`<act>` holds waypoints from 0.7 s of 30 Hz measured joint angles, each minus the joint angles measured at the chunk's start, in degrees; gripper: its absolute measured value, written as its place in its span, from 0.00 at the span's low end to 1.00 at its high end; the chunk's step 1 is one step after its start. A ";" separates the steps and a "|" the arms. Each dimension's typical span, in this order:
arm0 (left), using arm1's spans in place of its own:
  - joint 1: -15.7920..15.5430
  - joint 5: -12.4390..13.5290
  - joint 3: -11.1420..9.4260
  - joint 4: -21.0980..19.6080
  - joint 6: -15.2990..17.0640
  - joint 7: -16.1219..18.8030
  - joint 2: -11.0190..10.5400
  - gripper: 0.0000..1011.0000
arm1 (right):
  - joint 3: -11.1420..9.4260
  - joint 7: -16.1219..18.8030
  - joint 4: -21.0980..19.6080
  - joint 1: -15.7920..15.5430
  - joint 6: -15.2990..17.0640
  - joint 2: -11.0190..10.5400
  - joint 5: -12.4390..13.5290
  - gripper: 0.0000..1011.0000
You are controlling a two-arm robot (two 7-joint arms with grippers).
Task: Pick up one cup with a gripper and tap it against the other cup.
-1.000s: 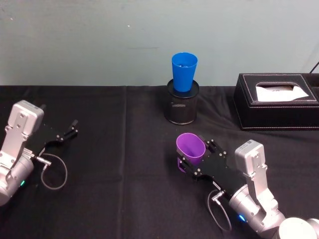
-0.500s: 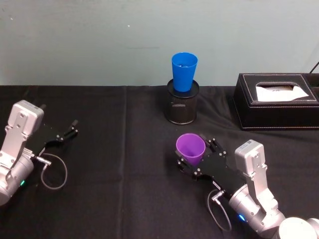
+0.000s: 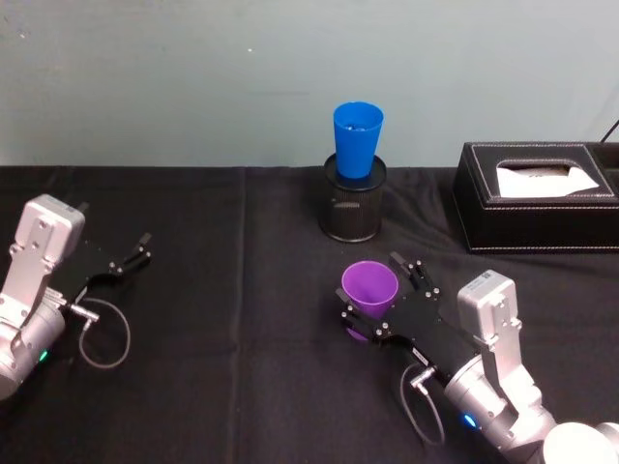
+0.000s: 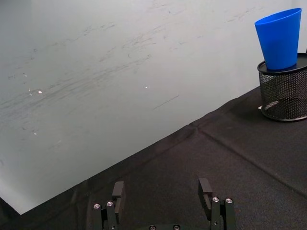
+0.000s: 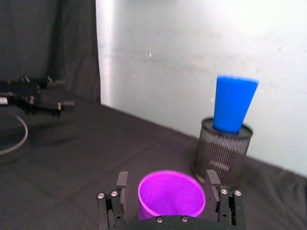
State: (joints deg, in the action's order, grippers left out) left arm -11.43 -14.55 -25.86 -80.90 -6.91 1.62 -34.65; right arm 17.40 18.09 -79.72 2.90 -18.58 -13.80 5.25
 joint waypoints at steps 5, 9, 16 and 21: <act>0.00 0.00 0.00 0.00 0.00 0.00 0.00 0.99 | -0.71 -0.48 -2.65 -1.07 -1.74 -0.08 -0.46 0.99; 0.00 0.00 0.00 0.00 0.00 0.00 0.00 0.99 | -1.81 -1.54 -5.70 -2.50 -2.32 -0.08 -0.93 0.99; 0.00 0.00 0.00 0.00 0.00 0.00 0.00 0.99 | -4.86 -5.02 -9.10 -4.87 -1.40 0.69 -1.69 0.99; 0.00 0.00 0.00 0.00 0.00 0.00 0.00 0.99 | -9.10 -10.00 -9.30 -6.71 0.00 2.75 -2.61 0.99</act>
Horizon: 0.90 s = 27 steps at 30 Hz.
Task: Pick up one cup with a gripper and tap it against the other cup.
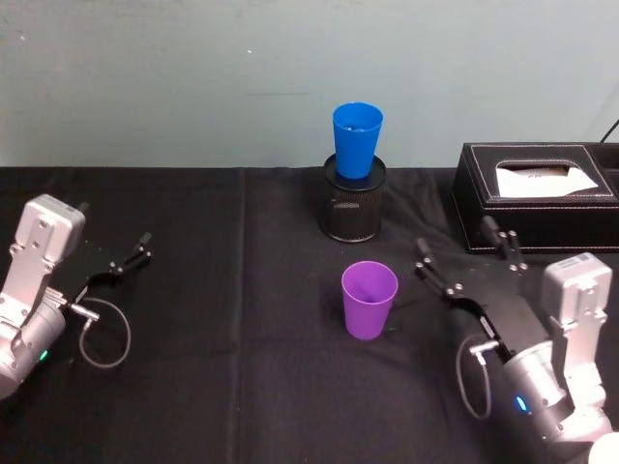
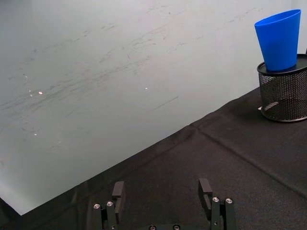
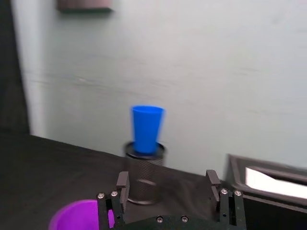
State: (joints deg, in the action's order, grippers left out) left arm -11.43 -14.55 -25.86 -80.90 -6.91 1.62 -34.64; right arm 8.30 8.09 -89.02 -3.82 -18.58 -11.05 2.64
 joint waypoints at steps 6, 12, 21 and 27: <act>0.00 0.00 0.00 0.00 0.00 0.00 0.00 0.99 | -2.08 -2.13 1.62 -0.33 0.74 1.18 -1.01 0.99; 0.00 0.00 0.00 0.00 0.00 0.00 0.00 0.99 | -3.37 -2.40 3.66 0.26 1.10 2.17 -1.77 0.99; 0.00 0.00 0.00 0.00 0.00 0.00 0.00 0.99 | -4.14 -1.64 4.95 0.79 1.66 3.07 -2.55 0.99; 0.00 0.00 0.00 0.00 0.00 0.00 0.00 0.99 | -4.31 -0.31 5.35 0.56 1.22 3.15 -1.95 0.99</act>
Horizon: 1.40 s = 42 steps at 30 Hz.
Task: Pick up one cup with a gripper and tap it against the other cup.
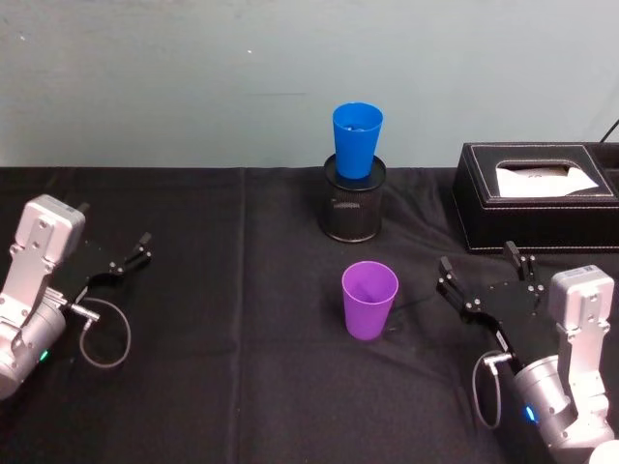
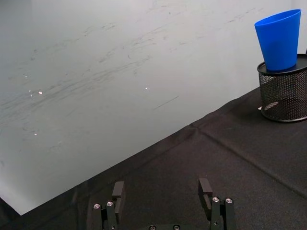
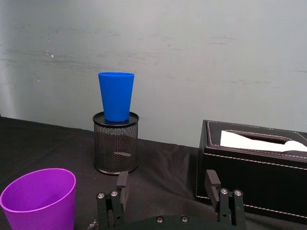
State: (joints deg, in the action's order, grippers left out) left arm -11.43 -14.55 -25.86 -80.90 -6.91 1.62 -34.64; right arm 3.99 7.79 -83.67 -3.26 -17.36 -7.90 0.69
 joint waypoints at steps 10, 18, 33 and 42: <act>0.00 0.00 0.00 0.00 0.00 0.00 0.00 0.99 | 0.01 -0.07 -0.07 0.04 0.00 0.00 -0.07 0.99; 0.00 0.00 0.00 0.00 0.00 0.00 0.00 0.99 | 0.03 -0.33 -0.12 0.08 0.01 0.00 -0.16 0.99; 0.00 0.00 0.00 0.00 0.00 0.00 0.00 0.99 | 0.03 -0.43 -0.17 0.10 0.08 0.00 -0.23 0.99; 0.00 0.00 0.00 0.00 0.00 0.00 0.00 0.99 | 0.03 -0.47 -0.17 0.10 0.10 0.00 -0.26 0.99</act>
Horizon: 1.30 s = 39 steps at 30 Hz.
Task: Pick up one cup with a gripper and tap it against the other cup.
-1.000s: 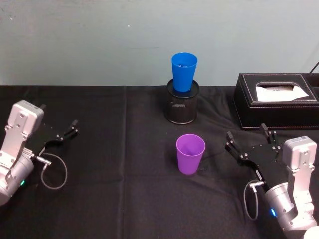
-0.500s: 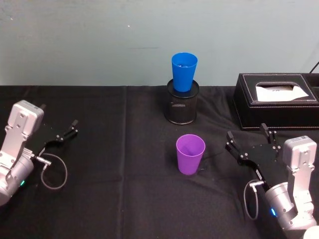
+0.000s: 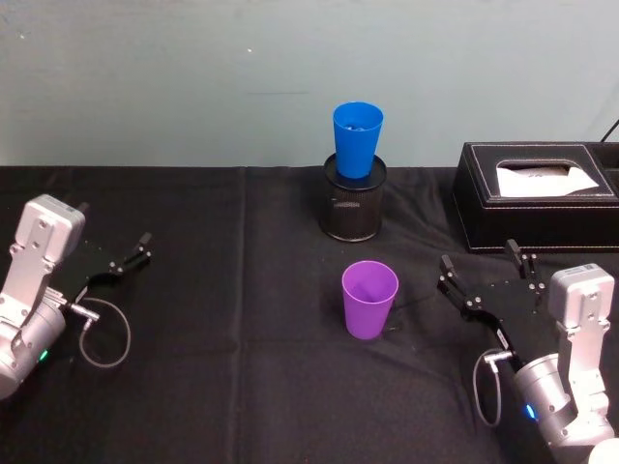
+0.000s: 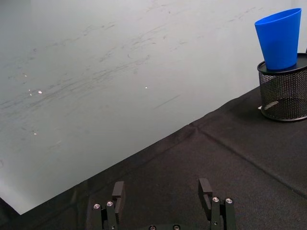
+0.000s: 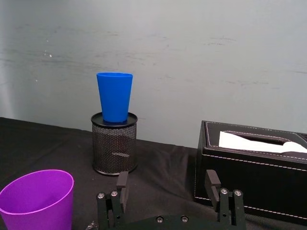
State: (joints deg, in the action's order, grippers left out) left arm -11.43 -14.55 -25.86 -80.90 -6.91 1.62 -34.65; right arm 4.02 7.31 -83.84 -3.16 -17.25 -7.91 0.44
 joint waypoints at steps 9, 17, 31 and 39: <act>0.00 0.00 0.00 0.00 0.00 0.00 0.00 0.99 | 0.00 -0.03 0.00 0.00 0.00 0.00 0.00 0.99; 0.00 0.00 0.00 0.00 0.00 0.00 0.00 0.99 | 0.00 -0.03 0.00 0.00 0.00 0.00 0.00 0.99; 0.00 0.00 0.00 0.00 0.00 0.00 0.00 0.99 | 0.00 -0.03 0.00 0.00 0.00 0.00 0.00 0.99; 0.00 0.00 0.00 0.00 0.00 0.00 0.00 0.99 | 0.00 -0.03 0.01 0.00 0.00 0.00 0.00 0.99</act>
State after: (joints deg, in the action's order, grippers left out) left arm -11.43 -14.55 -25.86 -80.90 -6.91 1.62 -34.65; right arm 4.03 7.28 -83.84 -3.15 -17.25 -7.91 0.43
